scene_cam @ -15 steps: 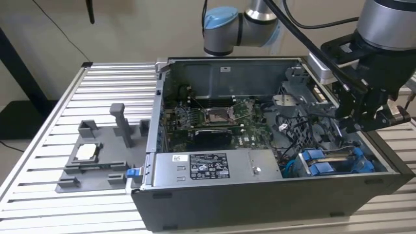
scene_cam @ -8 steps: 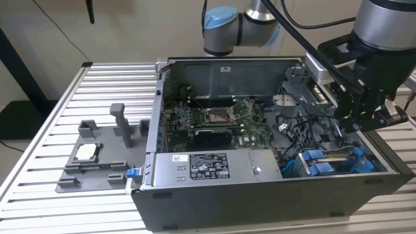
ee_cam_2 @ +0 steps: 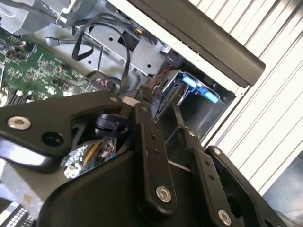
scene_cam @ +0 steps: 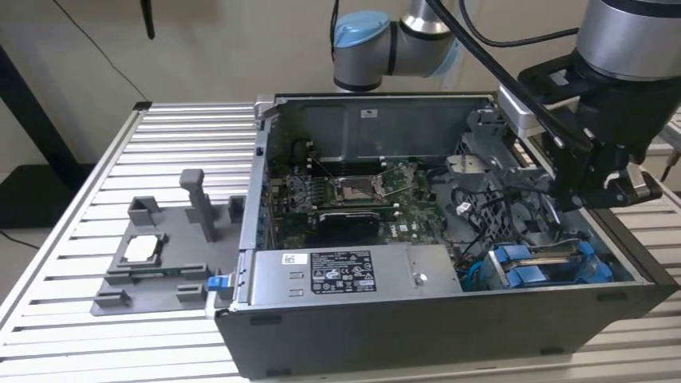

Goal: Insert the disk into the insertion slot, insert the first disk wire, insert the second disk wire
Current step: 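Insert the first disk wire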

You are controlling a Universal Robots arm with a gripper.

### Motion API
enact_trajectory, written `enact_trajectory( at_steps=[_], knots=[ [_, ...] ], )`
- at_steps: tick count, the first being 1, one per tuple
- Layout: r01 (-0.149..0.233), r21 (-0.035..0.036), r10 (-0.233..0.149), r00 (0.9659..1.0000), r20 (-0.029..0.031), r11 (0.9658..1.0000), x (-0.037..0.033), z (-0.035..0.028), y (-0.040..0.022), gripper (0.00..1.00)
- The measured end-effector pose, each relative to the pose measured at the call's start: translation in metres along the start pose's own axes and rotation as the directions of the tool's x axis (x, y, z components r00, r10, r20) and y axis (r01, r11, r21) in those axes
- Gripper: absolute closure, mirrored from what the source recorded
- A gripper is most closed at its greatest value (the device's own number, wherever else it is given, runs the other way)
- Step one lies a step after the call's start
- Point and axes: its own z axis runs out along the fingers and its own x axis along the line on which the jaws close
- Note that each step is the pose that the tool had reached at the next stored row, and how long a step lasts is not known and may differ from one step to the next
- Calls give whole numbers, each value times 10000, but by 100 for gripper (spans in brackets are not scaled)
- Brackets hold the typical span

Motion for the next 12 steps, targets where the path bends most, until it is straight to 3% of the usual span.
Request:
enact_trajectory(
  at_steps=[1,3,12],
  knots=[
    [-1,0,1,10000,-4,10000,-2,0,0,68],
    [-1,0,1,10000,-12,10000,-3,1,0,80],
    [6,-2,-6,10000,-39,10000,-4,1,0,81]
  ],
)
